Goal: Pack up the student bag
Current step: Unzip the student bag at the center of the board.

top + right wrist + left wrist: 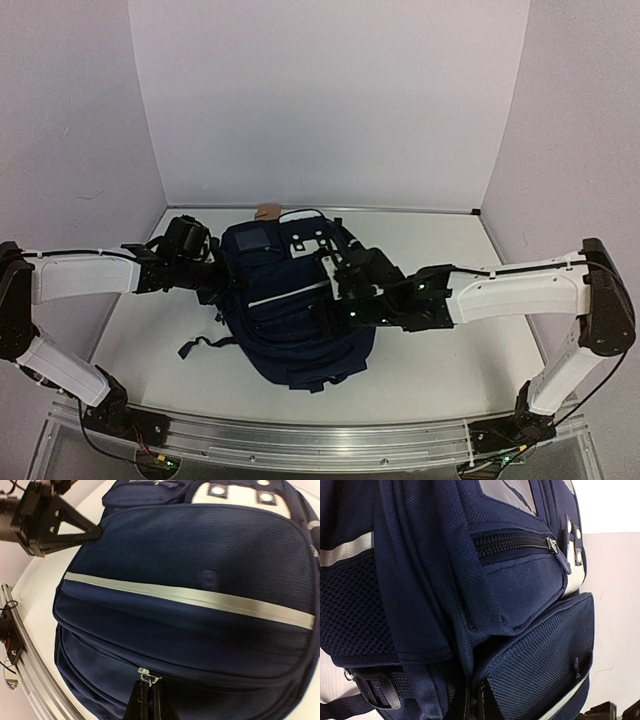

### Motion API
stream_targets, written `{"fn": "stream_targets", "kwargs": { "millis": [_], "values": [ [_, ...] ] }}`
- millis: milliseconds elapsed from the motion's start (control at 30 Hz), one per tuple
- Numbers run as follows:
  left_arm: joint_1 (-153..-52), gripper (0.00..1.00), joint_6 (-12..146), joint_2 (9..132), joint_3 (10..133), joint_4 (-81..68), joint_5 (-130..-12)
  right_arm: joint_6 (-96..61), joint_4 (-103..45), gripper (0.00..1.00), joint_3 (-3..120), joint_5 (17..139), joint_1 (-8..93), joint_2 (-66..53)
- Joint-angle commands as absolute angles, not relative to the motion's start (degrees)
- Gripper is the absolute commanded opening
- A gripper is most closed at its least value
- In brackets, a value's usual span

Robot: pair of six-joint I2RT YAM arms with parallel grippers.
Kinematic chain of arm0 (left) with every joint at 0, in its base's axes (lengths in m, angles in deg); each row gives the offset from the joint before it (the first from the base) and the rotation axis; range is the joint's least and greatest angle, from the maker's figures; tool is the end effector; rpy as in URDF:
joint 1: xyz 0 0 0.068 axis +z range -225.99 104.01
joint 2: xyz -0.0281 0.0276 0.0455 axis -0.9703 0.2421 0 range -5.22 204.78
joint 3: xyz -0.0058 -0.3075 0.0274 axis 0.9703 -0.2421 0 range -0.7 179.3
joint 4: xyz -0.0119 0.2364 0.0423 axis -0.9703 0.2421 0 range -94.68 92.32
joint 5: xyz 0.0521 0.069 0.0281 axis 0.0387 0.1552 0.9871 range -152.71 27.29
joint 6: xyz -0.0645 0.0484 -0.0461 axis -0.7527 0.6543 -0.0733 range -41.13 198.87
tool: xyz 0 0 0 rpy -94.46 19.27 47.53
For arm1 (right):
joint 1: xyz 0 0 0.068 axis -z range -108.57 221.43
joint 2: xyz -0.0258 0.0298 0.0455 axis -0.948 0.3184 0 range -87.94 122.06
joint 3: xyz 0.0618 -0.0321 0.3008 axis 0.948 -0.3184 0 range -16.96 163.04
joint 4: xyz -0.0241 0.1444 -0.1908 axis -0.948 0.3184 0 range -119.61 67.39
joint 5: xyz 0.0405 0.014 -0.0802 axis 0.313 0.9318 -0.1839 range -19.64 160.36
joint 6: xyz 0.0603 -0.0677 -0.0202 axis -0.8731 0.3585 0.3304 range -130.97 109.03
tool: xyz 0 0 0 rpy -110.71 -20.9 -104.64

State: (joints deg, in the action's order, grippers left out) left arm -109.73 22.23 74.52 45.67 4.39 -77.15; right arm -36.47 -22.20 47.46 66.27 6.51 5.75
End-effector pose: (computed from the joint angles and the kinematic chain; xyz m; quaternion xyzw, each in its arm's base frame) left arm 0.2375 -0.1836 0.2328 -0.1306 0.8999 -0.3648 0.2003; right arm 0.1702 0.3499 0.2633 -0.2862 0.8462 0.2957 0.3385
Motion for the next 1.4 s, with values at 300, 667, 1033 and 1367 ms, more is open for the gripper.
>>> {"fn": "stream_targets", "kwargs": {
  "millis": [300,667,1033,1367],
  "values": [
    [-116.52,0.0,18.41,72.16,47.38,-4.43,-73.82,-40.0,-25.75,0.0,70.36,60.11,-3.44,24.89],
    [-117.39,0.0,18.75,63.64,42.93,3.56,-70.49,-39.56,-26.8,0.45,68.53,58.95,-3.45,18.07],
    [-118.7,0.0,19.39,53.41,40.29,25.57,-70.8,-37.51,-20.18,0.9,61.05,52.15,7.07,4.14],
    [-117.66,0.57,24.76,53.01,54.76,42.47,-69.38,-32.73,-23.33,0.93,67.11,63.65,23.11,19.04]
  ]
}}
